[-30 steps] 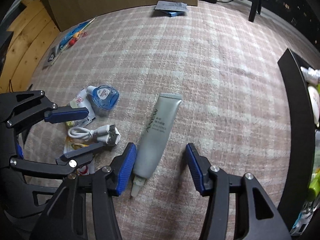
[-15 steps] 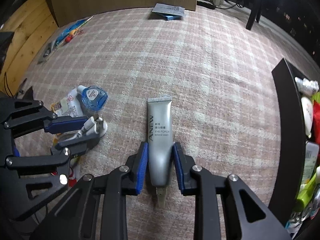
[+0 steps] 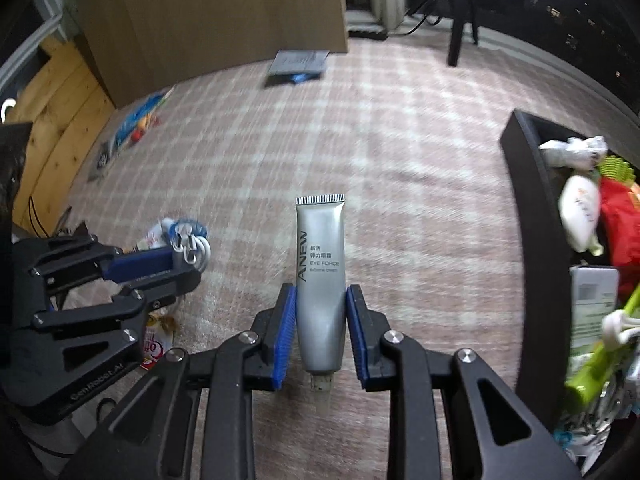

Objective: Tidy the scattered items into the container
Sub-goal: 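Carry the grey cream tube and white USB cable to the black box and release both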

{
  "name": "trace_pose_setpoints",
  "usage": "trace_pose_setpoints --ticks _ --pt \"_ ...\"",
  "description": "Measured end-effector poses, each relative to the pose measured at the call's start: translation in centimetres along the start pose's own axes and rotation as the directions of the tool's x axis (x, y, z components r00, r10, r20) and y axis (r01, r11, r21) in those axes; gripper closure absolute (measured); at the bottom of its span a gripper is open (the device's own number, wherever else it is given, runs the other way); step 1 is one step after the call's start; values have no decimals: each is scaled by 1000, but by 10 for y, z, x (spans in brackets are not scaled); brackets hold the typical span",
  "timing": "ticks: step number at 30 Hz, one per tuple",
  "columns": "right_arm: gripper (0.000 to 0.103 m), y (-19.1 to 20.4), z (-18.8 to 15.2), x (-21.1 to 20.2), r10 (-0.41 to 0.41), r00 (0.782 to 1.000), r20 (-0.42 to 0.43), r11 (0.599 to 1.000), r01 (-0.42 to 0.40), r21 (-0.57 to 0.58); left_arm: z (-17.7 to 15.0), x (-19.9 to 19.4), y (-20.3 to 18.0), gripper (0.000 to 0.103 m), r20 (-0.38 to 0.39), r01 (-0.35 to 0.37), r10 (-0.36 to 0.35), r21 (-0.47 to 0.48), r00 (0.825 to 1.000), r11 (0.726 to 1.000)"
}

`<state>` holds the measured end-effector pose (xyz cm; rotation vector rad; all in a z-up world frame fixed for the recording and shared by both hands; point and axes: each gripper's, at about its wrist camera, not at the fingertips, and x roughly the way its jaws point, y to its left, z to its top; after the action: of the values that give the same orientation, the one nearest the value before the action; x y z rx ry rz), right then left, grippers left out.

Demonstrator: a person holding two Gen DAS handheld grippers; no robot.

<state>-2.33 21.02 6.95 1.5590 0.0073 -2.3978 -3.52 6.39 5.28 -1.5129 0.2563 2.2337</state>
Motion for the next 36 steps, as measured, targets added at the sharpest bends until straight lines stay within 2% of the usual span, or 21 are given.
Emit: trace_pose_setpoints --ticks 6,14,23,30,33,34,36 --pt "78 -38 2 -37 -26 998 61 998 23 54 22 -10 -30 85 30 9 -9 9 1000 1000" --pt "78 -107 -16 -87 -71 991 112 984 51 170 53 -29 -102 85 68 115 -121 92 990 989" --pt "78 -194 -69 -141 -165 978 128 937 114 331 67 -29 -203 85 35 237 -251 225 967 945" --pt "78 -242 -107 -163 -225 968 116 894 157 421 65 -17 -268 85 -20 290 -298 309 954 906" --pt "78 -251 -114 -167 -233 966 116 885 161 437 66 -14 -287 84 -23 288 -298 328 954 900" --pt "77 -254 -115 -169 -230 966 119 885 156 439 67 -13 -290 83 -19 290 -300 325 954 900" --pt "73 -258 -116 -172 -217 966 140 886 135 444 71 -11 -293 54 -20 287 -295 302 955 909"
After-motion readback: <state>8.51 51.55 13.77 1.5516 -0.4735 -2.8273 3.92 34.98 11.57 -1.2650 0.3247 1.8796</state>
